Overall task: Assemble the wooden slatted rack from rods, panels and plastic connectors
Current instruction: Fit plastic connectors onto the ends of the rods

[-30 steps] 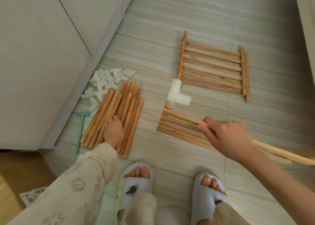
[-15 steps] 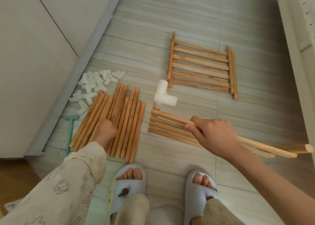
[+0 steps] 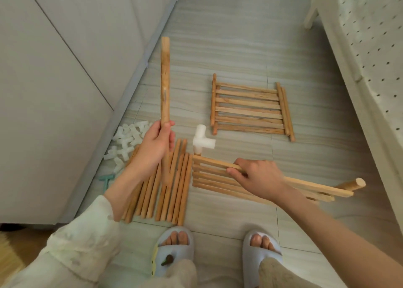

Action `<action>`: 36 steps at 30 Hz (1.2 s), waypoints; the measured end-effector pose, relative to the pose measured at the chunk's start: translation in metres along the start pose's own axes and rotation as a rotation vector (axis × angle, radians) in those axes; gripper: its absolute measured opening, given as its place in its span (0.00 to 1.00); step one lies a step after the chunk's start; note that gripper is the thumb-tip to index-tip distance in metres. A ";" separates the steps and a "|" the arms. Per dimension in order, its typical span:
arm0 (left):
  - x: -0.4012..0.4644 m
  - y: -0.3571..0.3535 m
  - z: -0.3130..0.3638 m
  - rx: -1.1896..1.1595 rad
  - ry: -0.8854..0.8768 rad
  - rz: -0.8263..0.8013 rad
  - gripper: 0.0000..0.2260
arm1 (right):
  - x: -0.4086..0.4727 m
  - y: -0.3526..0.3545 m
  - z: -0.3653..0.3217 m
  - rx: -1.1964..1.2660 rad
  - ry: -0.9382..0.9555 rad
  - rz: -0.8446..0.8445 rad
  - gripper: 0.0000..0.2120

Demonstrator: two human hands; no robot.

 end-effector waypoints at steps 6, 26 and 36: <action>-0.020 -0.046 0.046 0.102 -0.051 -0.147 0.20 | -0.007 0.007 0.007 0.274 -0.080 0.049 0.17; -0.033 -0.089 0.029 0.434 -0.135 -0.143 0.15 | 0.044 0.108 -0.019 1.072 -0.089 0.287 0.19; -0.027 -0.071 -0.003 0.078 0.009 -0.120 0.15 | -0.002 0.123 0.050 1.202 -0.205 0.186 0.11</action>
Point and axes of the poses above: each hand's wrist, its own x-axis towards the middle knuckle, its own y-axis out of the back of the hand, z = x × y, the point moved 10 cm from there along x, towards the middle knuckle, and after that the axes turned 5 degrees about -z, right-handed, at the moved point
